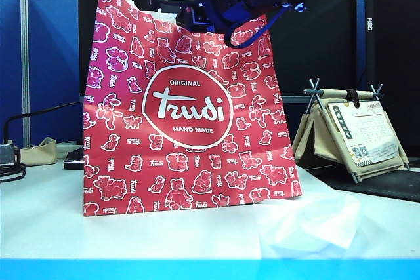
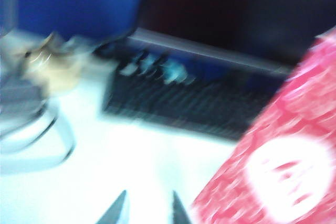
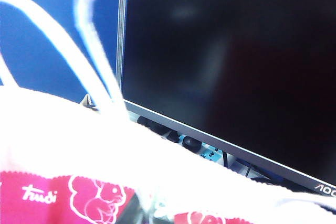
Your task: Open the paper bag and put two oranges into the paper bag.
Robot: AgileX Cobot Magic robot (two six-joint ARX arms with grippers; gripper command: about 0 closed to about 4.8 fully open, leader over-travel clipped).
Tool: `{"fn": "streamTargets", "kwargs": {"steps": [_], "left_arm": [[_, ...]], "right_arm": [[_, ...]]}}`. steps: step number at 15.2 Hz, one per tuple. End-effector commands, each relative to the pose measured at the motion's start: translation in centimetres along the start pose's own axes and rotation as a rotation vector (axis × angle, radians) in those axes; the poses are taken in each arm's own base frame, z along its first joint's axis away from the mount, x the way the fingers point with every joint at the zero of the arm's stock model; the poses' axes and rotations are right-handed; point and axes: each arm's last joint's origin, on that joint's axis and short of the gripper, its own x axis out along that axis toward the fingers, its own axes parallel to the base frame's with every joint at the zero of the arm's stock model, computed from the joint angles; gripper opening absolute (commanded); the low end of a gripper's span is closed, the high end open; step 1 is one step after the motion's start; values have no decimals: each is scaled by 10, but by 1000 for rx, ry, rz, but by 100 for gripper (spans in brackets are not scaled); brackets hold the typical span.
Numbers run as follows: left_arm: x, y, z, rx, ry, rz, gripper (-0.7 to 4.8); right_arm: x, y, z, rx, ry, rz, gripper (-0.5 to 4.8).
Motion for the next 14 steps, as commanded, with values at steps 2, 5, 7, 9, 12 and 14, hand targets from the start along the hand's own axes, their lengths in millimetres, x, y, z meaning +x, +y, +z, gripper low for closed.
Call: {"fn": "streamTargets", "kwargs": {"steps": [2,5,7,9,12,14], "left_arm": [[1,9,-34,-42,70,45,78],[1,9,-36,-11,84,52,79],[0,9,-36,-17,88,49,79],[0,10,-40,-78,127,65,79],[-1,11,-42,-79,151,74,79],[0,11,-42,-78,146,73,79]], "right_arm": [[0,3,-9,11,71,20,-6],[0,3,-9,10,72,20,-5],[0,3,-9,10,73,21,-5],[-1,2,-7,11,65,19,89],[-2,1,3,15,-6,10,232],[-2,1,5,12,-26,8,235]]}}
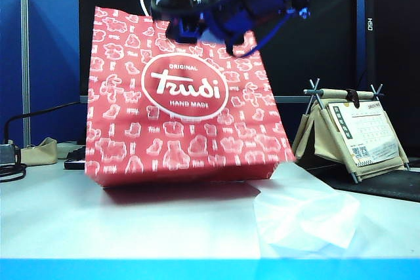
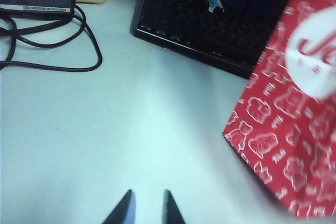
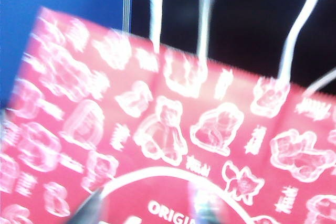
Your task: Open the paper bag and put two oranges into the paper bag.
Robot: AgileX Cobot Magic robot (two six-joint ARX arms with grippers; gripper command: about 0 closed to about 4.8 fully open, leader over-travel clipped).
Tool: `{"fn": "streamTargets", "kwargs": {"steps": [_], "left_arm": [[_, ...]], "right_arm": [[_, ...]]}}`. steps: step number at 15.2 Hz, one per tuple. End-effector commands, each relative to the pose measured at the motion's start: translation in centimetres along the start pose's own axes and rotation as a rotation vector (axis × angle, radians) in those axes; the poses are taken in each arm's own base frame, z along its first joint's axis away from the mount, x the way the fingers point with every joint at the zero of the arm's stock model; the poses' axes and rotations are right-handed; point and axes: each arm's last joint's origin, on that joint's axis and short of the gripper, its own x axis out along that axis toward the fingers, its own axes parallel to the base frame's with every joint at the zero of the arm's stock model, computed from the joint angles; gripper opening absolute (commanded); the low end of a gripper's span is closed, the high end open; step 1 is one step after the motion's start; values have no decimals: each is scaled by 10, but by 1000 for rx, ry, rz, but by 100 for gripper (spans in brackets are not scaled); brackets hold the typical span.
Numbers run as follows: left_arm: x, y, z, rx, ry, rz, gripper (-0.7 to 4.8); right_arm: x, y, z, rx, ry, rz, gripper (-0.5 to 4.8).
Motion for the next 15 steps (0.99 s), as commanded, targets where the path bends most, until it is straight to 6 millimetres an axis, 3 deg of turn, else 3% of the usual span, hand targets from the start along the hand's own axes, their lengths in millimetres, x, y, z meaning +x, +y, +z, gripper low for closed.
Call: {"fn": "streamTargets", "kwargs": {"steps": [1,3,6,9,12,13,15], "left_arm": [[0,-1,2,1,-18,-8,79],[0,-1,2,2,-19,-6,79],[0,-1,2,5,-18,-6,79],[0,-1,2,8,-19,-5,79],[0,-4,1,13,-8,-28,80],[0,-6,0,17,-2,-47,80],[0,-6,2,19,-19,-34,79]], "right_arm": [[-1,0,10,0,-66,-2,235],[-3,3,15,-12,-75,-9,235],[-14,12,36,-185,-122,-89,235],[-44,16,81,-305,-213,-209,234],[-108,-6,141,-252,-311,-368,233],[-148,-16,161,-308,-304,-381,230],[-207,-29,173,-313,-264,-370,229]]}}
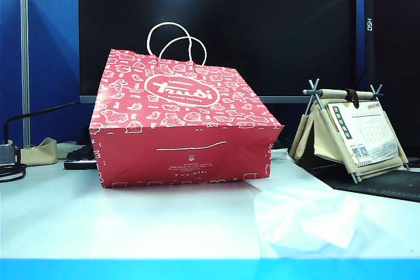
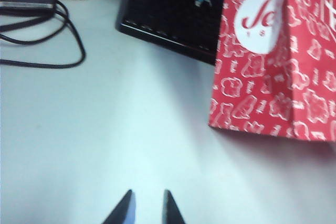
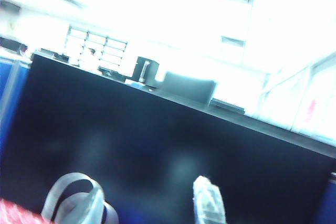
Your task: Open the paper bag and put two oranges into the paper bag.
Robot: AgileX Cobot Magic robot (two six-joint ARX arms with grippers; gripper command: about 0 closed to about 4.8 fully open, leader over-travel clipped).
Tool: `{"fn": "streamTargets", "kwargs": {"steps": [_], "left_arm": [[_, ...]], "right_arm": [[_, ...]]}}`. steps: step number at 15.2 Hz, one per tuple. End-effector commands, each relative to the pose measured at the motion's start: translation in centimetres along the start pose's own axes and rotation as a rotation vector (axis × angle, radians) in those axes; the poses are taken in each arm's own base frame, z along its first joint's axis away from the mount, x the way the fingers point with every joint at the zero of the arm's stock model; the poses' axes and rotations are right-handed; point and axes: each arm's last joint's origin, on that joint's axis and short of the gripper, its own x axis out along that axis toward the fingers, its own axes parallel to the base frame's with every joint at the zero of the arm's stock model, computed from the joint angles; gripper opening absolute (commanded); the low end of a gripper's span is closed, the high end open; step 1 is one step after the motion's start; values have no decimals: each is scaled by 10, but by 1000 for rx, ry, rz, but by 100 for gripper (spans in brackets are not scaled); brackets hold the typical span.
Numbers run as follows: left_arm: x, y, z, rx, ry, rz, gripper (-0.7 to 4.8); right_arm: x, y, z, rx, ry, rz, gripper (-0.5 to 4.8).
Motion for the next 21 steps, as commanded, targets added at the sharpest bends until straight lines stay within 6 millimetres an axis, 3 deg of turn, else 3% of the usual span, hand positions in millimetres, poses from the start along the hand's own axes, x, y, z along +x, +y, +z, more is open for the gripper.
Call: {"fn": "streamTargets", "kwargs": {"steps": [1,3,4,6,7,10,11,13,15,17,19,20,21], "left_arm": [[-1,-3,12,14,-122,6,79],[-12,-18,48,155,-477,-118,56],[-18,-24,62,191,-561,-149,19],[-32,-41,94,407,-618,-221,21],[-39,-47,107,473,-635,-221,21],[-67,-61,139,585,-652,-165,21],[-93,-67,156,728,-749,-19,21],[-133,-74,183,710,-987,239,27],[-162,-80,200,655,-1043,318,27],[-174,-83,204,653,-1094,316,27],[-193,-85,203,651,-1166,302,27],[-189,-83,198,607,-1098,242,27],[-160,-75,181,472,-825,143,27]], "right_arm": [[-67,-52,21,-17,106,25,229],[-129,-92,25,64,132,-32,229],[-146,-101,24,102,124,-42,229],[-178,-115,16,120,159,-74,228],[-184,-116,9,97,206,-97,228],[-182,-102,-11,33,332,-126,220],[-179,-95,-20,2,362,-164,209],[-176,-99,-9,-89,270,-257,206],[-178,-113,20,-293,86,-376,205],[-185,-127,42,-324,100,-506,198],[-189,-135,67,-374,152,-526,198],[-187,-136,74,-383,206,-515,196],[-179,-130,74,-247,284,-388,189]]}}
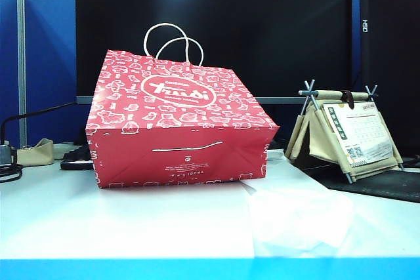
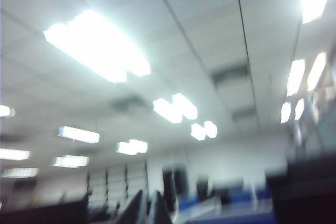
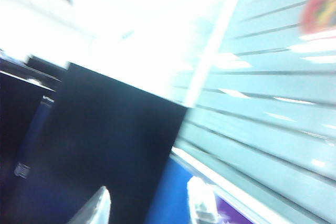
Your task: Open the paper bag and put two oranges into the paper bag.
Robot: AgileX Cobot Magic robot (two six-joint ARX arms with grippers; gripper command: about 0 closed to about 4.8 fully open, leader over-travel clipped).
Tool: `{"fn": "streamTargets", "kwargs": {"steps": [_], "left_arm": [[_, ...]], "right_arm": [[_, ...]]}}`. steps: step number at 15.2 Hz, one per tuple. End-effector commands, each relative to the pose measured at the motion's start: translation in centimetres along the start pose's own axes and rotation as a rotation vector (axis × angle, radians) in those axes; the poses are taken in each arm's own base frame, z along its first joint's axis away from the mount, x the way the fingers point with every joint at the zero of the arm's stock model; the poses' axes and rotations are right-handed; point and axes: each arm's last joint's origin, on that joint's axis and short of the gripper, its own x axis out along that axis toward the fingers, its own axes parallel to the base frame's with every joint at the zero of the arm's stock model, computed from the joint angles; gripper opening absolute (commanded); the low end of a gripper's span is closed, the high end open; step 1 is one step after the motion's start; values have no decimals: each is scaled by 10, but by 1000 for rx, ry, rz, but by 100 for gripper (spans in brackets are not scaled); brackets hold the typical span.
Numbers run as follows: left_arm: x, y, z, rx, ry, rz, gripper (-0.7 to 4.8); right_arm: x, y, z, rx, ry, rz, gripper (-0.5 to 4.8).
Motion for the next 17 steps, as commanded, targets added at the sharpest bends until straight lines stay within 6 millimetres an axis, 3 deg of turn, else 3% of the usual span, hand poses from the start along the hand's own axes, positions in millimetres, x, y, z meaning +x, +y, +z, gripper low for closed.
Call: {"fn": "streamTargets", "kwargs": {"steps": [1,4,7,10,13,15,17], "left_arm": [[-12,-28,-58,-258,401,-200,27],[-31,-52,-118,-439,497,-165,27],[-51,-65,-157,-437,580,-135,27],[-75,-77,-191,-470,701,-143,27],[-92,-83,-211,-462,780,-148,27],[-97,-84,-216,-481,799,-141,27],[-100,-85,-220,-481,787,-138,27]], "right_arm": [[8,28,0,167,166,380,189],[12,72,-26,233,198,662,165],[14,114,-61,245,260,698,166],[5,154,-108,284,250,683,166],[-13,180,-148,356,226,667,166],[-19,185,-158,415,107,636,167],[-27,200,-179,455,186,663,167]]}}
